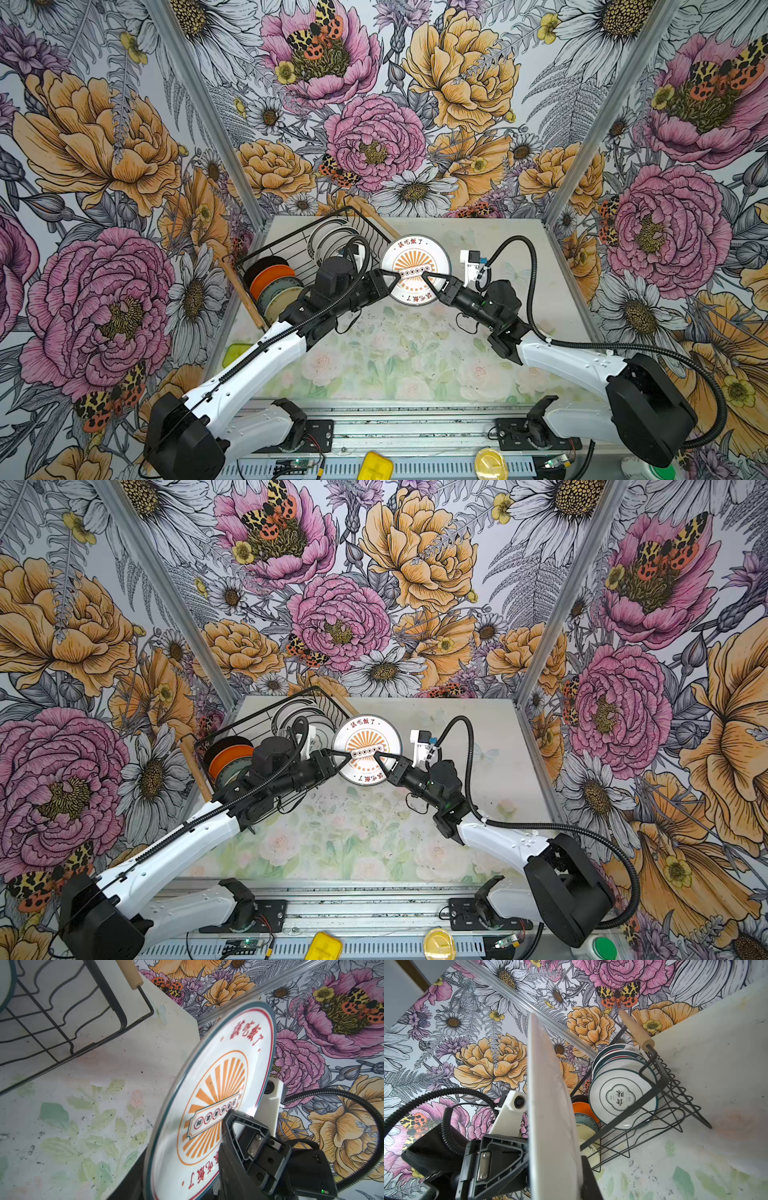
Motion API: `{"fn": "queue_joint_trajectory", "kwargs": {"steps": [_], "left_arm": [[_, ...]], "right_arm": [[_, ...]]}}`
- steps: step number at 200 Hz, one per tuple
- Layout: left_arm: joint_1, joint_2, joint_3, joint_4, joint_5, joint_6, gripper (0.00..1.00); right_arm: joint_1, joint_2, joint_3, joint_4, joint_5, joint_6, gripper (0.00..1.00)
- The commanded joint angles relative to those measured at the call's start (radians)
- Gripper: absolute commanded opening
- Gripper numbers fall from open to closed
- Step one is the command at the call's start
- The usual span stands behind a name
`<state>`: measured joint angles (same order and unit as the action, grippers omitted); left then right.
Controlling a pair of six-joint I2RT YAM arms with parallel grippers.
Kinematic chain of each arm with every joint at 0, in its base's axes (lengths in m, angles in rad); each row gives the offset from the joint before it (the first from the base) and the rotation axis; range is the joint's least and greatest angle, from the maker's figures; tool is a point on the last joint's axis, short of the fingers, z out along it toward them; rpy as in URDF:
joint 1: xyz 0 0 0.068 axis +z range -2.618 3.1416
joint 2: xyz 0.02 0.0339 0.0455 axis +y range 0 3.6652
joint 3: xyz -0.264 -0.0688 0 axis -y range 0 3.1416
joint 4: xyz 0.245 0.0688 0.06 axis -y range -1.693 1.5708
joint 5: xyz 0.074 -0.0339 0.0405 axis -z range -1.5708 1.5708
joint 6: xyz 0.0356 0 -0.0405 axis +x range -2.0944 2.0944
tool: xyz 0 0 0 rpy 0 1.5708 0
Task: Unload the plates from the dish rack
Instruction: 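Pass the sunburst plate from the left gripper to the right gripper, then carry the plate away from the rack with the right gripper and lower it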
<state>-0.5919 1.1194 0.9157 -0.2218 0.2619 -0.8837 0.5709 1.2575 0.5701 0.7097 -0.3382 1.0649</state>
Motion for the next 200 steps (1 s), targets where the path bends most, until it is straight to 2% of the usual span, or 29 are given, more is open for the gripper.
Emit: {"fn": "queue_joint_trajectory", "kwargs": {"steps": [1,6,10,13,16,33,48,65,86,105,118,130,173,200], "left_arm": [[0.021,-0.03,0.071,-0.068,-0.03,0.067,0.59],[0.028,-0.037,0.078,-0.087,-0.033,0.079,0.66],[0.036,-0.042,0.084,-0.102,-0.034,0.09,0.79],[0.042,-0.047,0.089,-0.11,-0.034,0.097,0.94],[0.048,-0.051,0.091,-0.117,-0.033,0.106,0.98],[0.084,-0.081,0.108,-0.167,-0.044,0.163,0.99],[0.118,-0.1,0.129,-0.229,-0.081,0.21,0.99],[0.153,-0.114,0.147,-0.274,-0.127,0.261,0.99],[0.172,-0.126,0.156,-0.292,-0.237,0.318,0.99],[0.172,-0.118,0.162,-0.307,-0.413,0.332,0.99],[0.172,-0.093,0.178,-0.322,-0.494,0.348,0.99],[0.166,-0.062,0.19,-0.322,-0.563,0.368,0.99],[0.124,0.078,0.277,-0.318,-0.682,0.459,0.99],[0.118,0.157,0.329,-0.317,-0.669,0.503,0.99]], "right_arm": [[-0.059,-0.062,0.004,-0.041,-0.032,-0.067,0.0],[-0.082,-0.076,0.01,-0.066,-0.046,-0.084,0.0],[-0.104,-0.085,0.018,-0.086,-0.059,-0.1,0.0],[-0.119,-0.093,0.026,-0.117,-0.07,-0.115,0.0],[-0.135,-0.101,0.034,-0.146,-0.079,-0.134,0.0],[-0.221,-0.149,0.112,-0.334,-0.11,-0.3,0.0],[-0.274,-0.174,0.202,-0.536,-0.06,-0.487,0.0],[-0.294,-0.171,0.298,-0.729,0.112,-0.705,0.0],[-0.329,-0.144,0.32,-0.743,0.331,-0.823,0.0],[-0.381,-0.09,0.334,-0.725,0.433,-0.79,0.0],[-0.425,-0.047,0.346,-0.717,0.426,-0.711,0.0],[-0.458,-0.005,0.35,-0.706,0.374,-0.64,0.0],[-0.532,0.174,0.353,-0.633,0.211,-0.429,0.0],[-0.567,0.27,0.364,-0.584,0.127,-0.332,0.0]]}}
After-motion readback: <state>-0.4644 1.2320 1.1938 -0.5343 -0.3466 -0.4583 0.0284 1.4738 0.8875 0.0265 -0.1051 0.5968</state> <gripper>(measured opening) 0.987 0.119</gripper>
